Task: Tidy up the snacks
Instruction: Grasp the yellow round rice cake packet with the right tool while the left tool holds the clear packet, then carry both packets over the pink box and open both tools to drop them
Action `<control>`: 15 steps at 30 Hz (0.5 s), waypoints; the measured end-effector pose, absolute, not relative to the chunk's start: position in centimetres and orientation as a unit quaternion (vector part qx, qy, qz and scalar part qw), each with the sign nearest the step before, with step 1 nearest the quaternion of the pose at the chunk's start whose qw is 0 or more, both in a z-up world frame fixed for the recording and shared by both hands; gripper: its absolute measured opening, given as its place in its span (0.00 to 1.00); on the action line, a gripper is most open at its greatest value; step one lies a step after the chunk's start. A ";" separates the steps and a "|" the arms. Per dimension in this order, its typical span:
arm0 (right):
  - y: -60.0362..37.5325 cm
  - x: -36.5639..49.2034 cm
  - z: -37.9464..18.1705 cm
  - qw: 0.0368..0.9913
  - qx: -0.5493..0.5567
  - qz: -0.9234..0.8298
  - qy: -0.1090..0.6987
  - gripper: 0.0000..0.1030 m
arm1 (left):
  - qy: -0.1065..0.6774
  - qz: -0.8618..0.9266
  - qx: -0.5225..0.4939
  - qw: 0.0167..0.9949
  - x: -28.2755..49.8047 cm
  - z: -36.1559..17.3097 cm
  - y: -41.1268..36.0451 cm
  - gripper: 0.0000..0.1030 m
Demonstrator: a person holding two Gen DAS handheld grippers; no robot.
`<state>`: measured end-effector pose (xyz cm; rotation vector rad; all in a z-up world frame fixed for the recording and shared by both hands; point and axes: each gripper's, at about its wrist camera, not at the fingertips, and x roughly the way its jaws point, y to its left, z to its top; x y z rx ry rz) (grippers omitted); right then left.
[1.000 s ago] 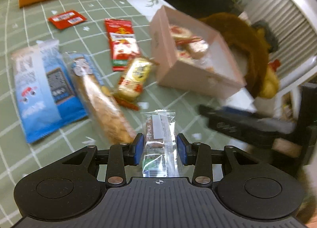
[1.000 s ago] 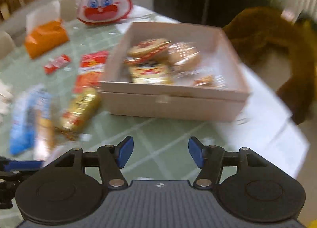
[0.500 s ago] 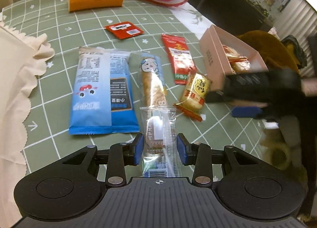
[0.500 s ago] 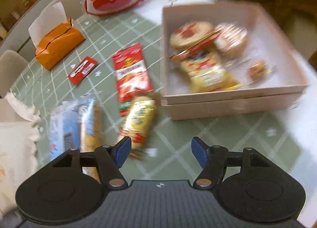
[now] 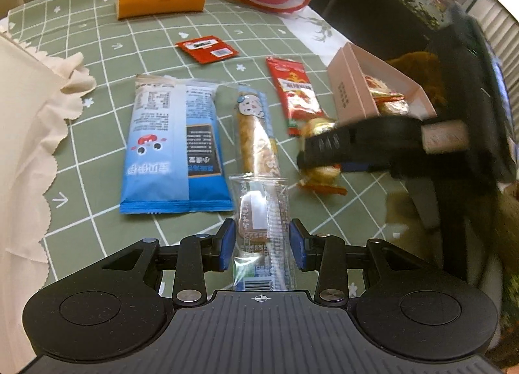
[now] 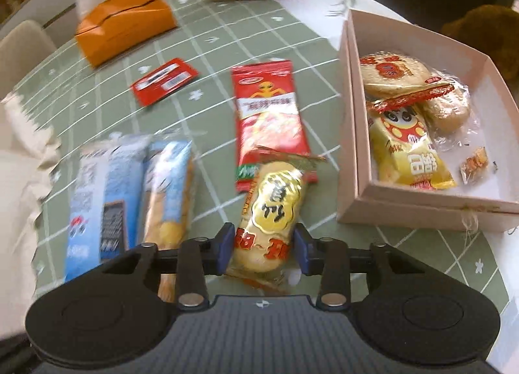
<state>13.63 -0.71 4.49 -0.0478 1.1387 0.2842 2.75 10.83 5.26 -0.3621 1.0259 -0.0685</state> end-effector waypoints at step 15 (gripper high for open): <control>-14.8 4.3 5.3 0.833 0.009 0.120 0.541 0.32 | 0.506 -0.145 -0.142 0.838 2.1 5.8 3.9 0.40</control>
